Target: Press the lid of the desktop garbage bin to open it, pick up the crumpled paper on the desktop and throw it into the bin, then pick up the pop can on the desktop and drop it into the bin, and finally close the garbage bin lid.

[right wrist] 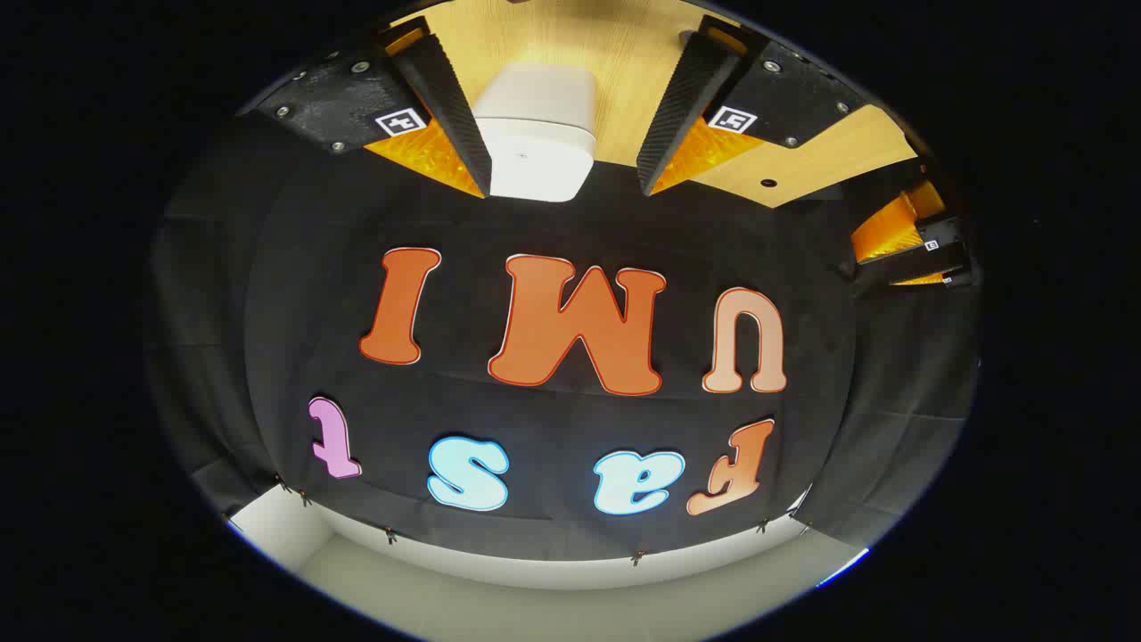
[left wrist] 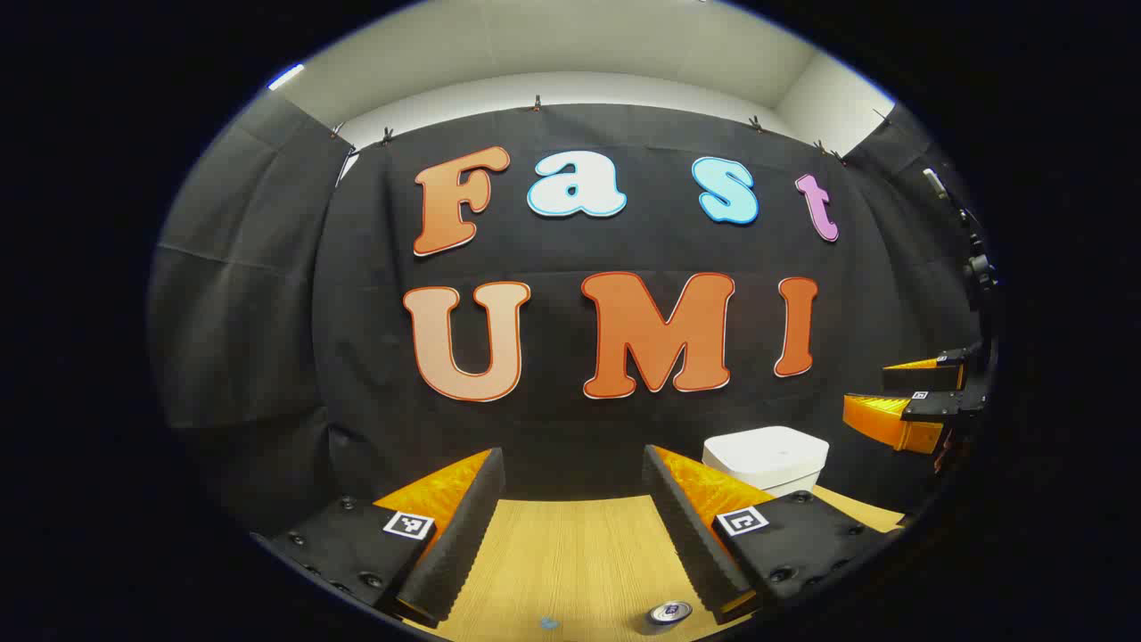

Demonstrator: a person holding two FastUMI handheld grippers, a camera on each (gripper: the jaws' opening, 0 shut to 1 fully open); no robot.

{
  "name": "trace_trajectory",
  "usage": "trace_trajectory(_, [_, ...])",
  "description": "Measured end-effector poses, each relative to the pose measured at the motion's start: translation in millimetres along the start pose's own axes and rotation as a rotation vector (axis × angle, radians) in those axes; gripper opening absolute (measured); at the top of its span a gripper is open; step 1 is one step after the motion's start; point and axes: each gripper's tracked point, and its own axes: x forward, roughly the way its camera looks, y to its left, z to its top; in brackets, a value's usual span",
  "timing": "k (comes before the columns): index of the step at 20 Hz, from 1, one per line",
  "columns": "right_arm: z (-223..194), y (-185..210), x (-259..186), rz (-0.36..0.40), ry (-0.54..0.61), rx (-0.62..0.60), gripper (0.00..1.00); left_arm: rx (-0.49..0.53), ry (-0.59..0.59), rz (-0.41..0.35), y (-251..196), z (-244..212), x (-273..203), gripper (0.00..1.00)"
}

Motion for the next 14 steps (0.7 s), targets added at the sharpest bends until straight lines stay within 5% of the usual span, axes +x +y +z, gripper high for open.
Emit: trace_trajectory(14, [11.5, 15.9, -1.7, -0.054, -0.007, -0.030, 0.99, 0.005, 0.011, -0.046, 24.7, 1.8, 3.9, 1.00])
